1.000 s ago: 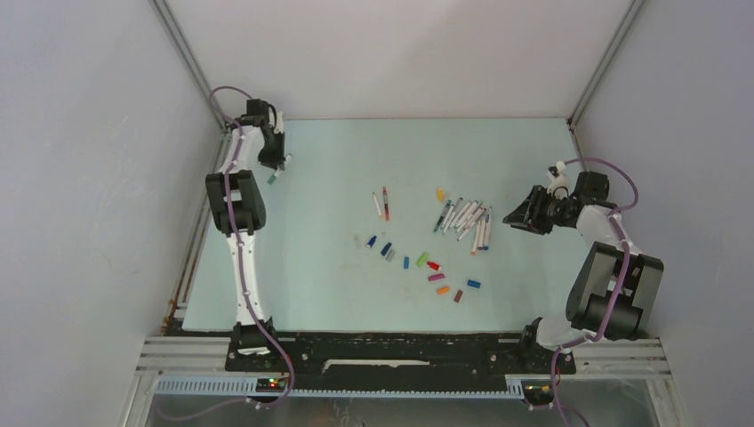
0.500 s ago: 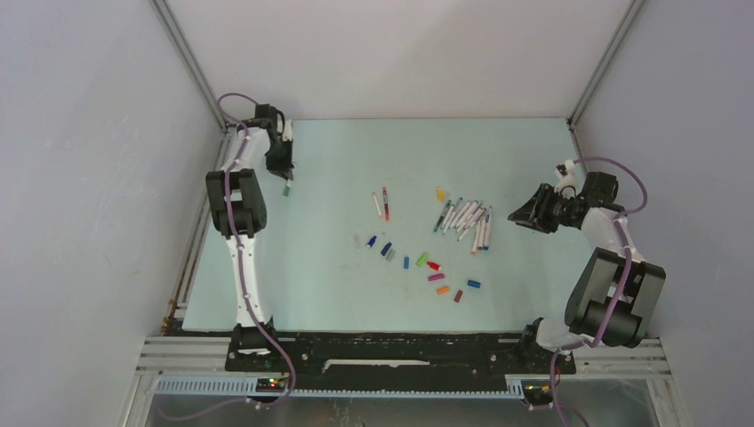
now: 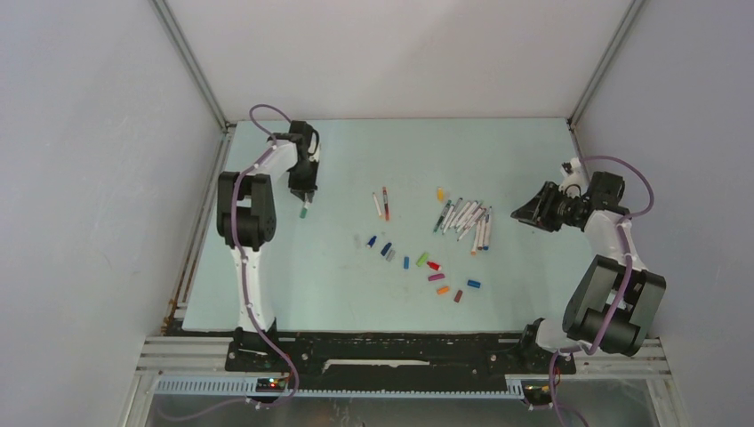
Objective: Open the pen caps
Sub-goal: Pick up the pen from the center of the board.
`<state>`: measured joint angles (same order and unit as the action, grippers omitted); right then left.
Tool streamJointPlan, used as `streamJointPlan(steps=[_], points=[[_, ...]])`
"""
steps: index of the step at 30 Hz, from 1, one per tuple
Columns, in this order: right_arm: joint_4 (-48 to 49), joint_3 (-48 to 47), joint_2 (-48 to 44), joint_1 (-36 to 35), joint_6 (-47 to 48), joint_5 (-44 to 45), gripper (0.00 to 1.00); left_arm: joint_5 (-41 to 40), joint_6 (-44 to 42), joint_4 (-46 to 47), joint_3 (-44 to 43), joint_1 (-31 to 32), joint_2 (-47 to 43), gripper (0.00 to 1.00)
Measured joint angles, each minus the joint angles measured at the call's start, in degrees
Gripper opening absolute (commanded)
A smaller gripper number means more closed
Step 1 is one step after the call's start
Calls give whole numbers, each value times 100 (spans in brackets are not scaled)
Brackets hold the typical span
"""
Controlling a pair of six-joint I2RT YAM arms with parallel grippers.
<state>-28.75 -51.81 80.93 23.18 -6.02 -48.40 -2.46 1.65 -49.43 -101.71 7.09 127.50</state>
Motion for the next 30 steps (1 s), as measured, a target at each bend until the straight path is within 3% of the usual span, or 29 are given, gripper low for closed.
streamJointPlan(steps=[2,7,16,25,30], points=[[2,0,-24,33,0,-31,38,9,37,-7,0,-37,0,24],[2,0,-83,131,-2,-83,38,55,59,-94,-9,-74,0,5],[-81,0,-468,245,326,-525,41,511,46,164,376,-85,-374,0],[-769,0,-1182,-28,2129,-1945,46,1749,743,1921,2605,-83,-2855,0],[-1648,0,-1561,-1078,4181,-2295,55,3053,1657,3517,4083,118,-3963,0]])
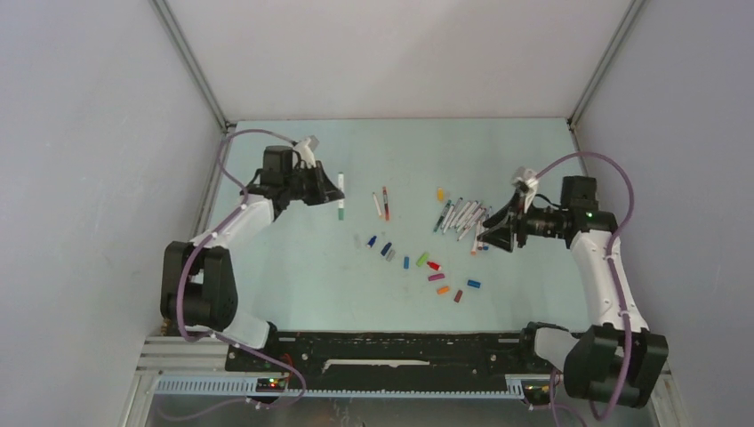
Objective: Open the pen caps
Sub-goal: Pick up the pen from the center of the board, then open the pen cap from the pen.
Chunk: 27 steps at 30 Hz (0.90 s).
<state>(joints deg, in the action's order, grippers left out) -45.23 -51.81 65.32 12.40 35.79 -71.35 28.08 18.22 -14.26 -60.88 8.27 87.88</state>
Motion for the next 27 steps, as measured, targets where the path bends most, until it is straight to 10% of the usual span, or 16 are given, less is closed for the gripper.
streamJointPlan(steps=[5,16,27], points=[[-42,2,-474,-1241,680,76,59,767,846,1384,935,852,-511,0],[2962,-199,42,-2107,-4719,1093,68,415,1733,3812,1152,3154,-730,0],[3418,-214,103,-2173,-6293,1510,57,-13,2000,4183,973,3718,-96,0]])
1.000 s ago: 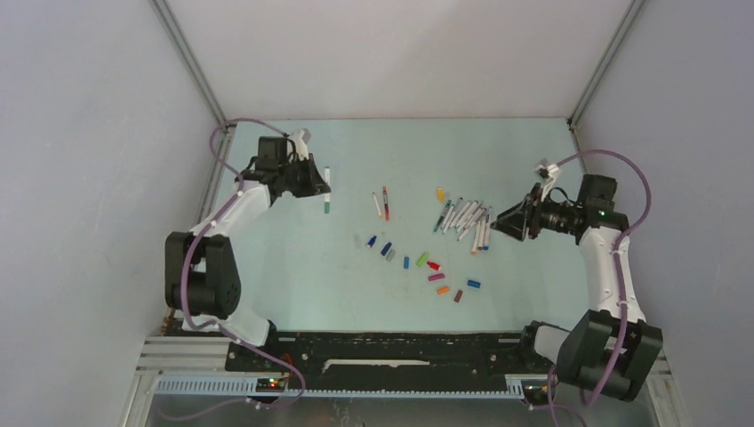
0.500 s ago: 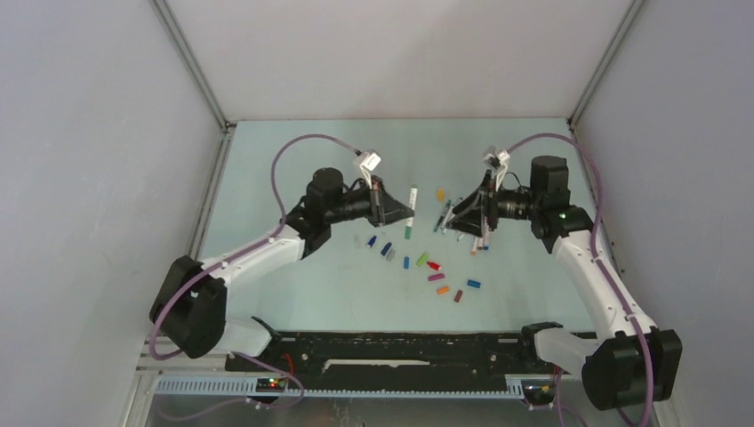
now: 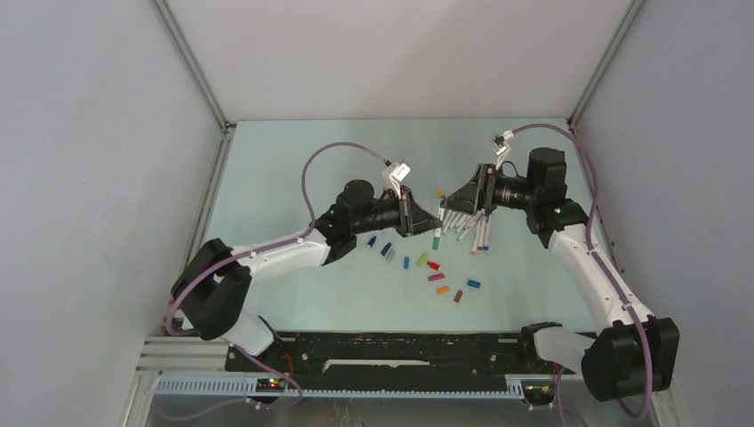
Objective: Open the pen caps
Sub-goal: Open the pen cap from the pen.
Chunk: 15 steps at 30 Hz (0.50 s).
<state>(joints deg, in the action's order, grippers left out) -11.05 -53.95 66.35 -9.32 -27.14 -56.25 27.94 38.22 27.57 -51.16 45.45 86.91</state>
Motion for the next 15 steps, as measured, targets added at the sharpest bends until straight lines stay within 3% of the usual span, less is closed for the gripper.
streamJointPlan(steps=[5,9,10,13,15], points=[[85,0,70,-79,-155,120,52,-96,59,120,-74,105,0,0],[87,2,142,-136,-170,234,41,-144,90,212,-111,229,11,0],[87,2,149,-146,-157,267,35,-153,92,225,-114,256,15,0],[83,2,149,-190,-76,330,0,-197,103,249,-114,304,22,6],[72,7,149,-223,31,391,0,-203,162,254,-114,315,22,16]])
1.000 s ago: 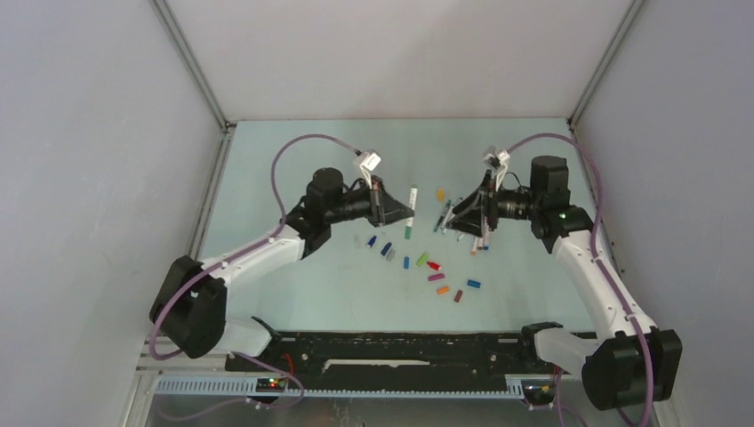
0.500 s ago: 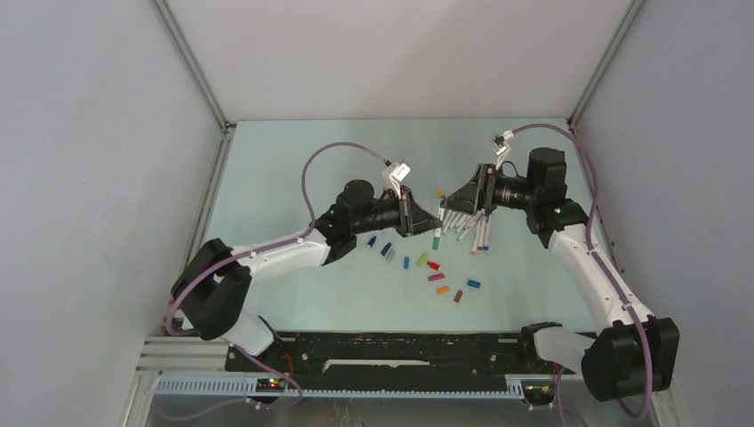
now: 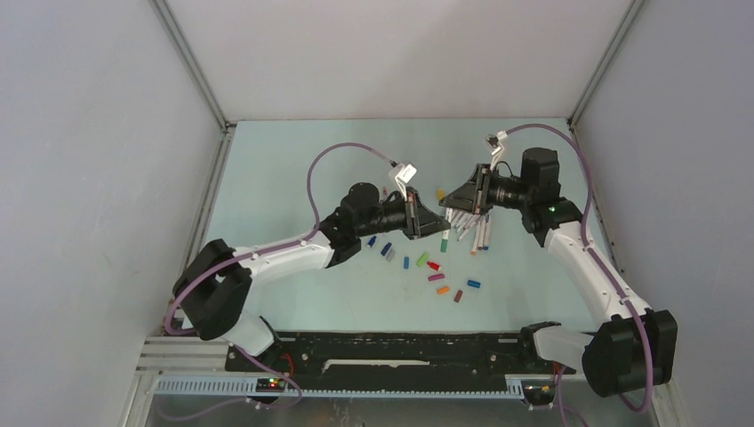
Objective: Open the pen caps
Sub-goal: Open the pen cap from the pen.
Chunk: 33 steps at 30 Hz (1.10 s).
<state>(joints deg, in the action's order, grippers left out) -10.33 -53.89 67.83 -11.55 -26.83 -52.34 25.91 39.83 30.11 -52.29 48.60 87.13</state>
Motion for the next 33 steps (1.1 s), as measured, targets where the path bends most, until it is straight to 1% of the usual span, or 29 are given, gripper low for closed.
streamJointPlan(steps=[2,4,5,6,7,12,17,20,26,30,32,33], points=[[11,0,0,13,50,7,0,-9,37,17,-2,0,0,35],[26,0,-2,44,22,-61,0,-11,57,68,-2,2,0,59],[35,0,-2,96,-24,-160,0,-9,76,107,-2,4,0,69],[57,0,-4,133,-74,-214,0,-9,103,168,2,4,-2,73],[87,0,-11,208,-122,-280,0,-2,175,251,4,4,-2,74],[256,28,-120,511,-280,-444,0,238,361,597,7,4,-2,75],[428,94,-219,651,-435,-581,0,522,479,748,44,4,28,73],[544,136,-223,682,-514,-623,0,669,520,748,44,28,168,70],[586,168,-225,693,-584,-638,0,841,623,660,42,131,573,54],[592,168,-225,693,-597,-638,0,918,719,669,42,151,649,40],[592,168,-225,693,-595,-636,0,949,769,678,39,149,651,22],[592,168,-225,693,-592,-636,0,973,809,686,37,149,651,15]])
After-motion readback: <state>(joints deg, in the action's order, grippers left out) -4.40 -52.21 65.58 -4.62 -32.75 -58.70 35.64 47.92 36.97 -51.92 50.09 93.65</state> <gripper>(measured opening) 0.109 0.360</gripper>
